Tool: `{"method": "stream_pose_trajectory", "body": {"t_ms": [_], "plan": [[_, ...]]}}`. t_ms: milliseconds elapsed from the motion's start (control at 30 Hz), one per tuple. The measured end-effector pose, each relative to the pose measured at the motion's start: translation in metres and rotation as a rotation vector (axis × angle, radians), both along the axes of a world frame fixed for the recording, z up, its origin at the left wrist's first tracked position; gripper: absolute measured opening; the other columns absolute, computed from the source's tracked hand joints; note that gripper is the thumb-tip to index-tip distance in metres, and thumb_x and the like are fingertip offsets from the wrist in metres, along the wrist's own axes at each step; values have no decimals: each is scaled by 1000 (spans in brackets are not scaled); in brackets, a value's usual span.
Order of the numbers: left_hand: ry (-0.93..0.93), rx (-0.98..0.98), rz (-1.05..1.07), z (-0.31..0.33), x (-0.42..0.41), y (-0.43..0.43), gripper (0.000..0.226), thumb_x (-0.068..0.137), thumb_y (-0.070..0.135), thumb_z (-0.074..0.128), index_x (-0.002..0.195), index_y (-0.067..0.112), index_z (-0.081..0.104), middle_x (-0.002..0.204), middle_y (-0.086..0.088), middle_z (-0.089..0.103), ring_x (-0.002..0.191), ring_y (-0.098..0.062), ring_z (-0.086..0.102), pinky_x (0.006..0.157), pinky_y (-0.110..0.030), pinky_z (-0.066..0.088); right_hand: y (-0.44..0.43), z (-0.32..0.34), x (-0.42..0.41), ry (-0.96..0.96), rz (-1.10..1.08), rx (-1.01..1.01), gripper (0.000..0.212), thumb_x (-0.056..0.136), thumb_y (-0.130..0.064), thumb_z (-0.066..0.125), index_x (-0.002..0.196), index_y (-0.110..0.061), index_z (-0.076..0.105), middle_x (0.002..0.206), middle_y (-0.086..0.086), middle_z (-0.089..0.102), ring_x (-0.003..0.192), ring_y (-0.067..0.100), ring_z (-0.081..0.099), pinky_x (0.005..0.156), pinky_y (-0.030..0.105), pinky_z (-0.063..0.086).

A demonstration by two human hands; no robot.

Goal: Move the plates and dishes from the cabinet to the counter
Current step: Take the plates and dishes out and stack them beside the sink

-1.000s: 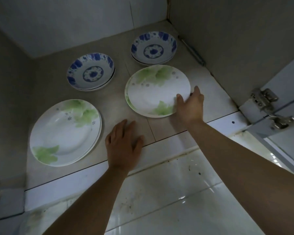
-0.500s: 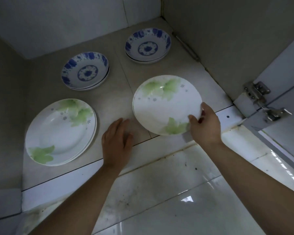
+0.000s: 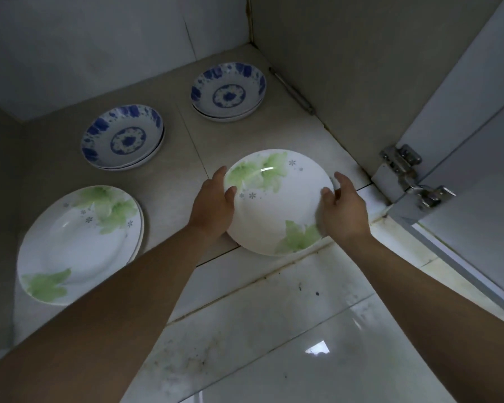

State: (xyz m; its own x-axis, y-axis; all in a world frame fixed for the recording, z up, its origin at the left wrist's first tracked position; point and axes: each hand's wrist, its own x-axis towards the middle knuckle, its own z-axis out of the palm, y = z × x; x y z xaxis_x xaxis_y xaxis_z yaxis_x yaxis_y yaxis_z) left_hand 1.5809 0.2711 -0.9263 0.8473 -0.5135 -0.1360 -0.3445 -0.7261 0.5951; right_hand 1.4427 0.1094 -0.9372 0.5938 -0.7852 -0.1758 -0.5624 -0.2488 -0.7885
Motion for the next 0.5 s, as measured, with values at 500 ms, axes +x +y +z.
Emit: {"method": "stream_pose_trajectory", "body": {"t_ms": [500], "plan": [[109,115,8,227,-172,54,39,95,17,44,134,20,43,124,-14,54,112,-32,53,84,-31,38,74,219,-169,171,-92,48,42,96,-23,40,137,-16,39,130,11,53,118,29,49,95,35,39]]}}
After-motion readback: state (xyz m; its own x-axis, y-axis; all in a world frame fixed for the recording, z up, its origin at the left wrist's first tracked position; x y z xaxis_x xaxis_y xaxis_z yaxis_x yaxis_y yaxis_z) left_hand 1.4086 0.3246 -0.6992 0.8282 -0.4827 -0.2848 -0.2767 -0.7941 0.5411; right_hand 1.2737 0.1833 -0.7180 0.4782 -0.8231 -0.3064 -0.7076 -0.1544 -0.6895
